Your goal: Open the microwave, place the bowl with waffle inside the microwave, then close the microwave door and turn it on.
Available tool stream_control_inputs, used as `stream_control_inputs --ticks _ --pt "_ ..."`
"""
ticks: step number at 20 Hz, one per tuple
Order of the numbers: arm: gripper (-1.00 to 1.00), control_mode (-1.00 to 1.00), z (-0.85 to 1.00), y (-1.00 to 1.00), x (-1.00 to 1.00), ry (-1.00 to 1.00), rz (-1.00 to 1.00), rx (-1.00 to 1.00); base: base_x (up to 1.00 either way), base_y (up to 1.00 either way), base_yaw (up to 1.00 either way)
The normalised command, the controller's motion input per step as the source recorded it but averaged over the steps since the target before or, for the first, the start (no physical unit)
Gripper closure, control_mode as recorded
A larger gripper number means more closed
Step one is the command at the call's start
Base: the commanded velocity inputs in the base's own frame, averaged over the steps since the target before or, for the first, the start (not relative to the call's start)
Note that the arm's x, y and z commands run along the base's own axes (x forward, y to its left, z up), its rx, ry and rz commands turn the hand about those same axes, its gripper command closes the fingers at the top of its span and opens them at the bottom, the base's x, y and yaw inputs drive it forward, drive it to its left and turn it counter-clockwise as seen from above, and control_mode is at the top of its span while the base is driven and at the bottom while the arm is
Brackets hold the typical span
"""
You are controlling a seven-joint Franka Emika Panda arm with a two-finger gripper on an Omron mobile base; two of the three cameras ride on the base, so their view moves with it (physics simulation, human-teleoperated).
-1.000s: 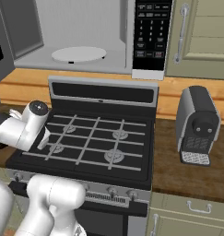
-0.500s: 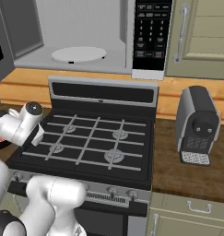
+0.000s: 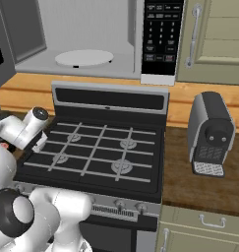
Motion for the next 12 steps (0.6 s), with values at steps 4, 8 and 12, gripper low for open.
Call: stream_control_inputs --ticks 4,8,12 --pt "-1.0 -1.0 -0.01 0.13 0.23 0.08 0.21 0.03 0.0 0.0 0.0" --pt "-1.0 -1.0 -0.04 0.38 0.14 0.01 0.15 0.0 0.0 0.0 0.0" --pt "-1.0 -1.0 -0.2 0.56 0.19 0.02 0.03 0.0 0.0 0.0 0.0"
